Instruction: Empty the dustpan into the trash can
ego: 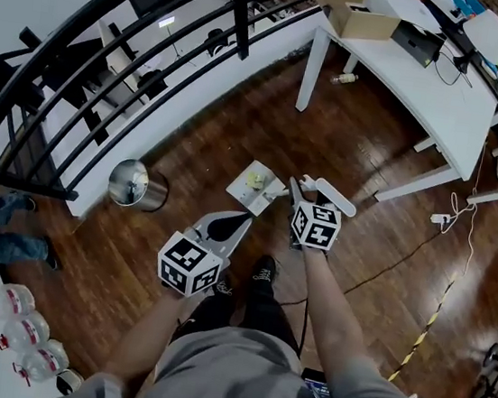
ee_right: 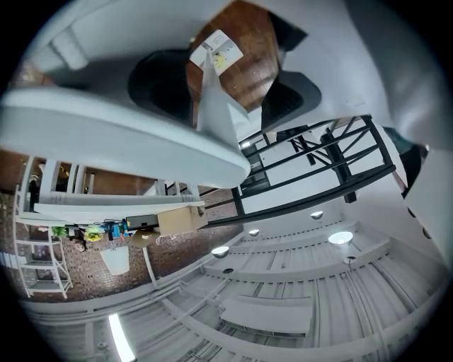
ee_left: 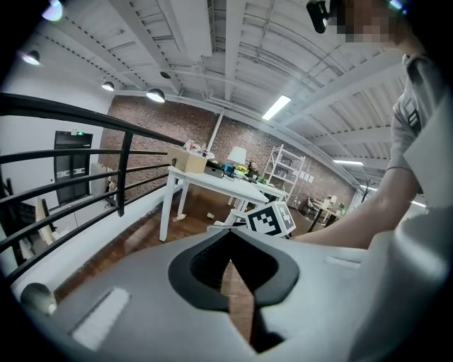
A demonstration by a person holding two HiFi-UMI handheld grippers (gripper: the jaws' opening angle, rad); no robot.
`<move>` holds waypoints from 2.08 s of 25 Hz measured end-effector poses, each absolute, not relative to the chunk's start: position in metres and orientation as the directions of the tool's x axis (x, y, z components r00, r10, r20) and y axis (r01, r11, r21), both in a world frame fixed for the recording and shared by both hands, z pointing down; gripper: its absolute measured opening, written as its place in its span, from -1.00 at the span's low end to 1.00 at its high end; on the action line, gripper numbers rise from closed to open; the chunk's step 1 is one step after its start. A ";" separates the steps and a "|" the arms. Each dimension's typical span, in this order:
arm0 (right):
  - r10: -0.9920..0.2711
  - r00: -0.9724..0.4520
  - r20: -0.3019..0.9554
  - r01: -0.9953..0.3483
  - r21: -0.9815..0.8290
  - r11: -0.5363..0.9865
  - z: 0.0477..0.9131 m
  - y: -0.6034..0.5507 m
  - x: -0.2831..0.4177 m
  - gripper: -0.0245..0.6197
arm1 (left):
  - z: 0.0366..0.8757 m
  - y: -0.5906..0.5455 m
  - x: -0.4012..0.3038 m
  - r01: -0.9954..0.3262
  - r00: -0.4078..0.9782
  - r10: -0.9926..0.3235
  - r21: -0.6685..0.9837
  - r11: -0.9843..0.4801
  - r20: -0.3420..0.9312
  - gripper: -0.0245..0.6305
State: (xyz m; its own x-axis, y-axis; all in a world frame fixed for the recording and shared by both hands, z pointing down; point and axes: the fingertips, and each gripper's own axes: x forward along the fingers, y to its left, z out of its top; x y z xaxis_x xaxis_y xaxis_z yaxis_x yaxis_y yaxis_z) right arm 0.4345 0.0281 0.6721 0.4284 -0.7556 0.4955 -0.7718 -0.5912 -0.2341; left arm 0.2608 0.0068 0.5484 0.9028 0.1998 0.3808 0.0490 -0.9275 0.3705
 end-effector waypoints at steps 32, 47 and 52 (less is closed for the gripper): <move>-0.967 0.041 0.252 -0.990 -0.122 -0.073 0.470 -0.031 0.335 -0.31 | 0.539 -0.064 0.139 -0.289 0.910 -0.161 0.308 -0.907 0.381 -0.91; -0.978 -0.206 0.043 -0.976 -0.079 0.202 0.336 -0.189 0.193 -0.31 | 0.479 -0.180 -0.005 -0.492 0.863 -0.436 0.228 -0.840 0.255 -0.91; -0.973 -0.229 0.013 -0.972 -0.064 0.228 0.319 -0.254 0.145 -0.31 | 0.468 -0.229 -0.064 -0.529 0.845 -0.487 0.217 -0.820 0.219 -0.91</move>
State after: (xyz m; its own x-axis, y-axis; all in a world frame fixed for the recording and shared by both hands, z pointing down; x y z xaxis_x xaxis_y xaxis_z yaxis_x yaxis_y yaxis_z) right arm 0.1447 -0.2540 0.3193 -0.2294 -0.9733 0.0131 -0.9716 0.2281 -0.0637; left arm -0.0645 -0.2285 0.4683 0.8453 -0.4872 0.2191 -0.5291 -0.8204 0.2170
